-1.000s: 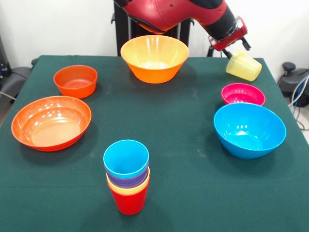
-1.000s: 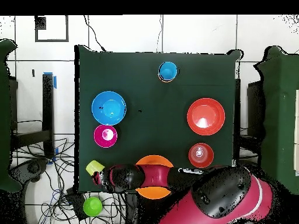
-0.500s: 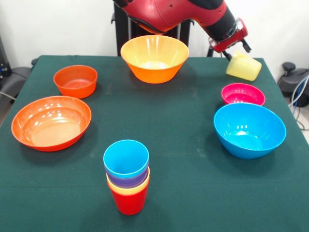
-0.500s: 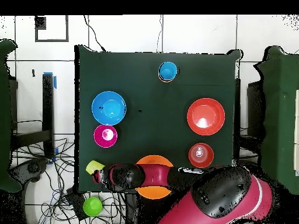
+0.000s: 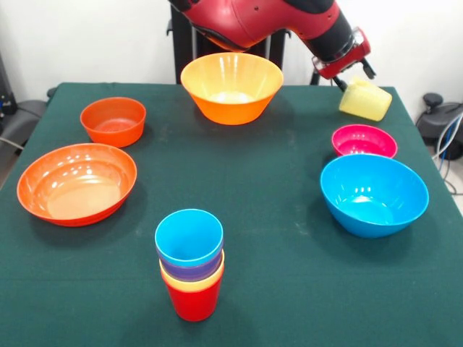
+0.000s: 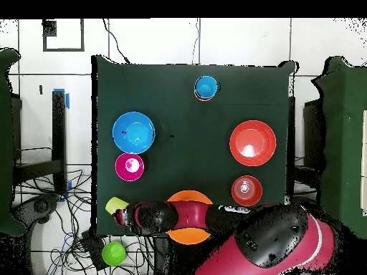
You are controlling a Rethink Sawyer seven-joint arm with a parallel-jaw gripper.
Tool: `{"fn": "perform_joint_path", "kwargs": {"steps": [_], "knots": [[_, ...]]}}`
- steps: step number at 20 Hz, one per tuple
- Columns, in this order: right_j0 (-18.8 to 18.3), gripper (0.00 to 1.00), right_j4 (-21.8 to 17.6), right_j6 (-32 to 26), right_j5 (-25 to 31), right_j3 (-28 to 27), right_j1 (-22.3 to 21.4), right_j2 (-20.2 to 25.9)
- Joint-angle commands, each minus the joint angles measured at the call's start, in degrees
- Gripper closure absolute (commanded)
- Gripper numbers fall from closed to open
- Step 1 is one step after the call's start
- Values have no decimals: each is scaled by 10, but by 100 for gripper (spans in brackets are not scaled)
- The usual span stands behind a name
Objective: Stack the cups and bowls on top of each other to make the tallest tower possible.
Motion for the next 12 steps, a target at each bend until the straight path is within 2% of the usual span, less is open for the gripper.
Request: {"fn": "perform_joint_path", "kwargs": {"steps": [1,12], "knots": [[-1,0,-25,57,-66,-73,24,22],[-12,0,-23,62,-81,-74,37,33]]}}
